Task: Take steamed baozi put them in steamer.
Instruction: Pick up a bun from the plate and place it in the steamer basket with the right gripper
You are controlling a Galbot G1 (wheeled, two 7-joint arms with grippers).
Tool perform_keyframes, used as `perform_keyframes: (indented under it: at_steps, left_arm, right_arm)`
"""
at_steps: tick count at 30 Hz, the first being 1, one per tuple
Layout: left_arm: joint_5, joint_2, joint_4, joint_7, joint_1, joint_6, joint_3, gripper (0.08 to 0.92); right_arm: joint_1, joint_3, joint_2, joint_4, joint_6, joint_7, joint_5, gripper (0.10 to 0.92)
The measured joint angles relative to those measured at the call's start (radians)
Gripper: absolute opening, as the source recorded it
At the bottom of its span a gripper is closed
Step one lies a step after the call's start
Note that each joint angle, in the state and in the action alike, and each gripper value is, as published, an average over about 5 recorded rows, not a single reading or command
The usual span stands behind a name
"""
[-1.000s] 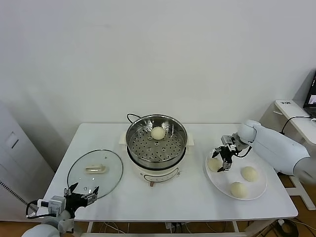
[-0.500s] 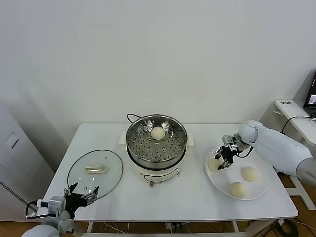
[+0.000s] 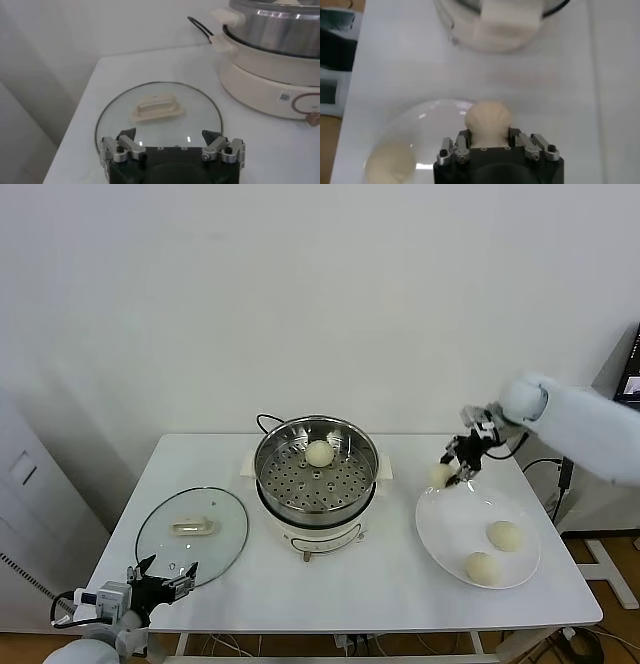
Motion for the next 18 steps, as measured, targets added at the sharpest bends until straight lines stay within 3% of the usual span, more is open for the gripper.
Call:
perform_keyframes:
  at_steps: [18]
  left_arm:
    - [0.006,0.006,0.005,0.0,0.002,-0.005,0.002,0.823]
  right_arm:
    - [0.197,-0.116,0.144,0.108,-0.193,0.119,0.401,0.458]
